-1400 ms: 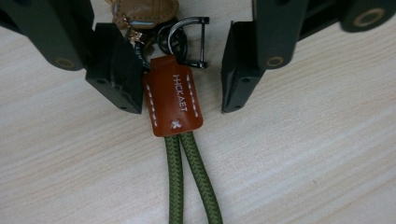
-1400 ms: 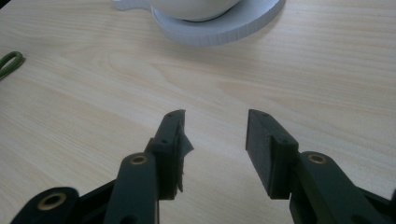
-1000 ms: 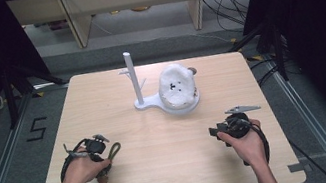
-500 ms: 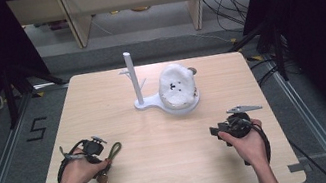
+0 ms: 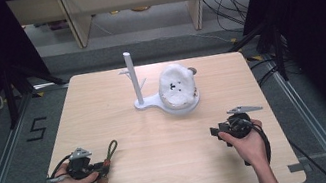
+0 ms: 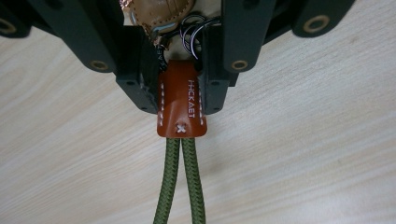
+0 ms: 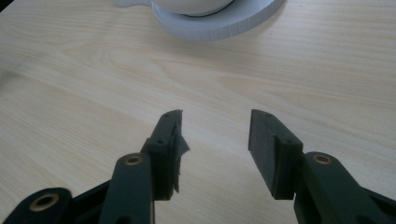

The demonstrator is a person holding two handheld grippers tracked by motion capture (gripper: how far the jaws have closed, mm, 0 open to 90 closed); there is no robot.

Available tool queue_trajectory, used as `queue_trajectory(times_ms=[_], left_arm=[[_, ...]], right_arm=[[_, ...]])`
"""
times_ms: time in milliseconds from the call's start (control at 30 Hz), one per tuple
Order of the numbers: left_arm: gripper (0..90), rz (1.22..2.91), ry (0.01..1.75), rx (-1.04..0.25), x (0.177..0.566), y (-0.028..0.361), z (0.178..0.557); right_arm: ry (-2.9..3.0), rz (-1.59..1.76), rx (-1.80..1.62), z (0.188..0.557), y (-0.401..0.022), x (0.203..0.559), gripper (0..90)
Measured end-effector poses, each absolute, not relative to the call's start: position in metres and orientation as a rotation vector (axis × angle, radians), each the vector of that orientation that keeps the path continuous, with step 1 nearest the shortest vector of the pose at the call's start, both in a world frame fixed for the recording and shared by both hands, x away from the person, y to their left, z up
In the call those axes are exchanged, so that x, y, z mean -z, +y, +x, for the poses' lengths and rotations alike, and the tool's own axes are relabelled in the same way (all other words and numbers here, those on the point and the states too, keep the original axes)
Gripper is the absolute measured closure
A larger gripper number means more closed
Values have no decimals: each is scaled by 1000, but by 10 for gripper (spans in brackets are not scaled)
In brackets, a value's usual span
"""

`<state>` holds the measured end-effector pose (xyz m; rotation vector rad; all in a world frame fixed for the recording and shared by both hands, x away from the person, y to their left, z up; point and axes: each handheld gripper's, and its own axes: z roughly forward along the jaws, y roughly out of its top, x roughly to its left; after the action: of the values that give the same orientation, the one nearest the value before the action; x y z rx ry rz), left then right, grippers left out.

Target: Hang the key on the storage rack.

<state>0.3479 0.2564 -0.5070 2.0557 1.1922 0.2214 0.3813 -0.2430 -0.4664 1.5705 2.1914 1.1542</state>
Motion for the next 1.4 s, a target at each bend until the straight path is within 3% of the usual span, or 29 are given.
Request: queue_trajectory(times_ms=[267, 700, 1400], left_arm=[[681, 1834, 1083, -410, 501, 261, 338], [682, 1580, 964, -549, 468, 257, 343], [683, 1519, 892, -596, 444, 236, 360]], right_arm=[[2178, 1573, -1140, 381, -241, 467, 552], [2171, 1568, -1141, 381, -241, 468, 551], [2164, 1564, -1143, 380, -243, 466, 545]])
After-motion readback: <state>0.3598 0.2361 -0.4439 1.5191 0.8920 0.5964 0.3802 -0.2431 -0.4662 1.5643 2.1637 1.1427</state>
